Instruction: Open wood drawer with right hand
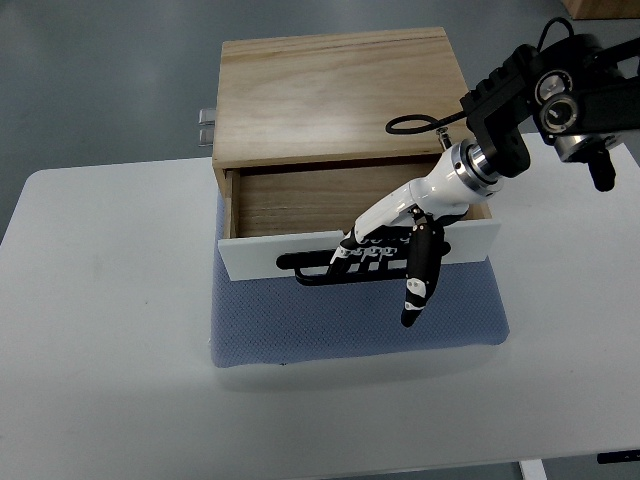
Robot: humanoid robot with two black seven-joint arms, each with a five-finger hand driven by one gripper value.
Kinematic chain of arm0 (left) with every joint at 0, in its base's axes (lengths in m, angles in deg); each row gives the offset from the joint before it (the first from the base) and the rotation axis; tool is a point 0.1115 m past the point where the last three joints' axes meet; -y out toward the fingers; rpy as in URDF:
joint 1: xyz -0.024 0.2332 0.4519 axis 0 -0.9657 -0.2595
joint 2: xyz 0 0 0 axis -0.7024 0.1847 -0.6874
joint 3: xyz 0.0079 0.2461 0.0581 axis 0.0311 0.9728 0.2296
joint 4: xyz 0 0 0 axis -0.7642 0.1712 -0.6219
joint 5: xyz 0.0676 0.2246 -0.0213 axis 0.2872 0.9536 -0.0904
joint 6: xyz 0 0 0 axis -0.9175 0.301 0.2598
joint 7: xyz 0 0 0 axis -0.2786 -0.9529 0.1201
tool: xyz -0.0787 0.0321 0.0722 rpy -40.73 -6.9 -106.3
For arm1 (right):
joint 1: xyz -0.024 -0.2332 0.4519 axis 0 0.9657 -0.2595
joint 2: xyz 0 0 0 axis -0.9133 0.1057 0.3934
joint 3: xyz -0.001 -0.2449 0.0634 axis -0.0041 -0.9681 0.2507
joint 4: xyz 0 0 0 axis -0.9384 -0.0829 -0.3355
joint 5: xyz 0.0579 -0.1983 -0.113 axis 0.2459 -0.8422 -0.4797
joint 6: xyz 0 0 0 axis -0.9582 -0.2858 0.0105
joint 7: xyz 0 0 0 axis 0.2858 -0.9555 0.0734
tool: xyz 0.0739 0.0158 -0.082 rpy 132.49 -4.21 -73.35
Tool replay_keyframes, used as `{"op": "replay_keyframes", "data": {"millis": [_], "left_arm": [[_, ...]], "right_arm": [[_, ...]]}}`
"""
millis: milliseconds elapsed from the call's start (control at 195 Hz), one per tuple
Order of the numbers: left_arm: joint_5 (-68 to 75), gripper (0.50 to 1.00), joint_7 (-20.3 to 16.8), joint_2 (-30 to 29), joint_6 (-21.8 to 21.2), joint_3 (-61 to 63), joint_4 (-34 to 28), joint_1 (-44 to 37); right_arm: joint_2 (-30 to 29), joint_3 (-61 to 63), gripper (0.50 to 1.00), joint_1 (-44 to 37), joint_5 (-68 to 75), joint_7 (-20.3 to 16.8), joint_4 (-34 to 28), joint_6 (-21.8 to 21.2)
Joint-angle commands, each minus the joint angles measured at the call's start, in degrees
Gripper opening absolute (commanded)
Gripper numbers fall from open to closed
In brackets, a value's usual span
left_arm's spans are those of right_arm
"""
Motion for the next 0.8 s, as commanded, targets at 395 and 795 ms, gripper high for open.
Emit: {"op": "replay_keyframes", "data": {"millis": [395, 795], "left_arm": [[0.0, 1.0, 0.0, 0.0, 0.0, 0.0, 0.0, 0.0], [0.0, 1.0, 0.0, 0.0, 0.0, 0.0, 0.0, 0.0]], "right_arm": [[0.2, 0.6, 0.944, -0.2, 0.0, -0.1, 0.4, 2.3], [1.6, 1.0, 0.944, -4.4, 0.0, -0.1, 0.3, -0.3]]}}
